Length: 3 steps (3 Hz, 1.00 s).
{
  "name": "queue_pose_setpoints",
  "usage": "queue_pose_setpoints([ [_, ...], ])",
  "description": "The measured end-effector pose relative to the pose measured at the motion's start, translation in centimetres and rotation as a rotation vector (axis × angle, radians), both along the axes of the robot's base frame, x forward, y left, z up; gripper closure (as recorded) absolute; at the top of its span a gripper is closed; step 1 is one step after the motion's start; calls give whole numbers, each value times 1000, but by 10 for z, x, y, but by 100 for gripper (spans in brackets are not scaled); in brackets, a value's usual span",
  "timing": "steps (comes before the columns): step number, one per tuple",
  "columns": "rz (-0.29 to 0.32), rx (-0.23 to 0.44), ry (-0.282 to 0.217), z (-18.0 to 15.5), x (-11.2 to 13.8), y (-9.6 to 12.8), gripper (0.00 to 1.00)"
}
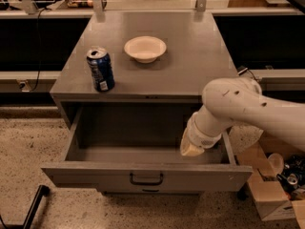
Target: Open top drawer
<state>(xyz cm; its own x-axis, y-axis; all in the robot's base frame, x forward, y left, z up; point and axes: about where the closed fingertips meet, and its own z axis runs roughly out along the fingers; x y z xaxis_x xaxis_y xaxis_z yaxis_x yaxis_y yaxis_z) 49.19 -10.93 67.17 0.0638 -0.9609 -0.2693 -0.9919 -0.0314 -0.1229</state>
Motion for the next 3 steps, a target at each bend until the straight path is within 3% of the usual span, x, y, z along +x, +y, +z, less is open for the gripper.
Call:
queue_pose_setpoints([
  [1, -15, -37, 54, -36, -7, -8, 100],
  [2, -7, -33, 117, -48, -15, -15, 100],
  [3, 80, -16, 197, -37, -41, -6, 100],
])
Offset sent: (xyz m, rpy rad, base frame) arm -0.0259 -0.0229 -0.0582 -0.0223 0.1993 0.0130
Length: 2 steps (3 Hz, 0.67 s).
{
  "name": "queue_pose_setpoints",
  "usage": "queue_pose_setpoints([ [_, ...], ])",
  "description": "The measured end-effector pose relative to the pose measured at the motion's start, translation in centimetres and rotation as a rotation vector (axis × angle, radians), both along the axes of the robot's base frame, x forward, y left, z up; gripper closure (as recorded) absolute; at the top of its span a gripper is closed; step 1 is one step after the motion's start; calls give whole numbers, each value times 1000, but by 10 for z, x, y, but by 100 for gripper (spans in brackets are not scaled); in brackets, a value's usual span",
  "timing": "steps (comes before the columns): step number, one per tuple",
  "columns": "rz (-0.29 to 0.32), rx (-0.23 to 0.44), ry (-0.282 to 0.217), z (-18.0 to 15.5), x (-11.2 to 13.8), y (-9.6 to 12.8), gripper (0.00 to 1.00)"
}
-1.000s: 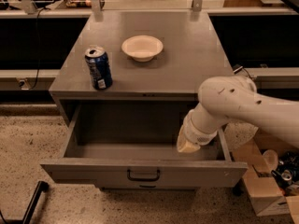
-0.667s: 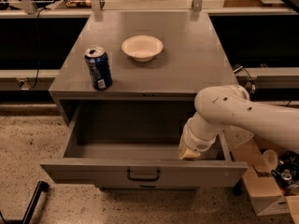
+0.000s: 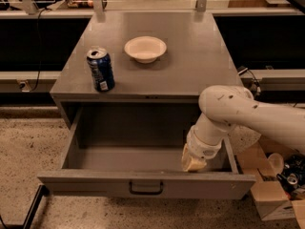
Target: Open top drawer
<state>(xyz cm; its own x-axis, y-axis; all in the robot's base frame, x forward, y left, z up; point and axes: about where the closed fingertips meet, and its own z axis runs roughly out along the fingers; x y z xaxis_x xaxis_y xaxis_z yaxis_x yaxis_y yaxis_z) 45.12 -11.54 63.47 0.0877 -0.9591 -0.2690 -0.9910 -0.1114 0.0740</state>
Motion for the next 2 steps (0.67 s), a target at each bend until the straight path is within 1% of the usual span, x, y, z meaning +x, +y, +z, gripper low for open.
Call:
queue_pose_setpoints([
  [1, 78, 38, 90, 13, -36, 8, 100],
  [2, 109, 107, 112, 31, -56, 16, 100],
])
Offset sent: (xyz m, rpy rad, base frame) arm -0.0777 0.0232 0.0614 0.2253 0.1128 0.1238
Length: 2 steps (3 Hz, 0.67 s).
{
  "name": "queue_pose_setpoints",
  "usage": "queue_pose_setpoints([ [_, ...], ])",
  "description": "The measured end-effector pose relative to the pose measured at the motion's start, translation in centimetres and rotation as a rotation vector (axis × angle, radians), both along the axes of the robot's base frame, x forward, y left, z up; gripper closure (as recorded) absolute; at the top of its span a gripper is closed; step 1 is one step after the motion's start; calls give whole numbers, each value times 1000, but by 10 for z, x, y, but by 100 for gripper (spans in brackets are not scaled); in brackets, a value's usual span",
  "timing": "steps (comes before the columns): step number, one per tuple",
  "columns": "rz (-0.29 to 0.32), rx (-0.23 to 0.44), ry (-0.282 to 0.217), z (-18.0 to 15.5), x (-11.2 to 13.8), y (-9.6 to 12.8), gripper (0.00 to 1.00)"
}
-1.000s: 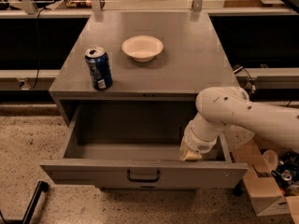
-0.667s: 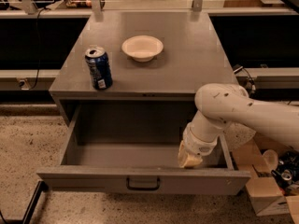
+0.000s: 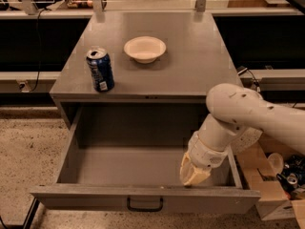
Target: Open top drawer
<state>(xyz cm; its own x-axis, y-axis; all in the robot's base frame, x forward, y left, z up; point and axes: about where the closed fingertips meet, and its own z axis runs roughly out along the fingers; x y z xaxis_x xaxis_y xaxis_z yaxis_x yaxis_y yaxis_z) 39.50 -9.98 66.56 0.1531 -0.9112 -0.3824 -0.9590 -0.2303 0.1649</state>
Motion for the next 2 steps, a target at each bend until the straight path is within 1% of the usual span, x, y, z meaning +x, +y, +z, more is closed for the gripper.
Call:
queue_pose_setpoints([
  [1, 4, 78, -28, 22, -4, 5, 100],
  [2, 5, 139, -73, 43, 5, 10, 100],
])
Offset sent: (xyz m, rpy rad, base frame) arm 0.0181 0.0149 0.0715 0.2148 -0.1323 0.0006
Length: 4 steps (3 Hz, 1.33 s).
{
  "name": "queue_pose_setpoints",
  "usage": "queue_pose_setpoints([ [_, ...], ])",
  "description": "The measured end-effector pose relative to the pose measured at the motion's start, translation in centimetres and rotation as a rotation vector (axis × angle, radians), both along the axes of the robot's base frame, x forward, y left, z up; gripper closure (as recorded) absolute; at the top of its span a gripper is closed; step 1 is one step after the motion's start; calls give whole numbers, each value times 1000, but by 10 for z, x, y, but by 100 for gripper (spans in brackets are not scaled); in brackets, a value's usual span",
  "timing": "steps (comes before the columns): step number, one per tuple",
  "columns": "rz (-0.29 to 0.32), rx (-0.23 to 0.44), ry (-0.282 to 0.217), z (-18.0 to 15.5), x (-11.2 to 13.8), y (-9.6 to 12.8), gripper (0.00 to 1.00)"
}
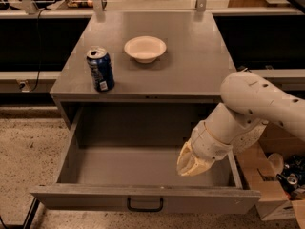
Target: Open top drawer
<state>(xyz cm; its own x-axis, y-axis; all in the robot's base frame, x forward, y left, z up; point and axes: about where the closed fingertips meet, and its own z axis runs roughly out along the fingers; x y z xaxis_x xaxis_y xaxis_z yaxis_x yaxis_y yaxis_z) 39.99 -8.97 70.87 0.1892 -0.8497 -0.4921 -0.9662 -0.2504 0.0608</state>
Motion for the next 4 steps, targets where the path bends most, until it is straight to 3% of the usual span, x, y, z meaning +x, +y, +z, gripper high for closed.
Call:
queue_pose_setpoints([
  [1, -8, 36, -62, 31, 16, -2, 100],
  [2, -18, 68, -129, 63, 35, -6, 83],
  [4, -16, 71, -142, 68, 37, -5, 37],
])
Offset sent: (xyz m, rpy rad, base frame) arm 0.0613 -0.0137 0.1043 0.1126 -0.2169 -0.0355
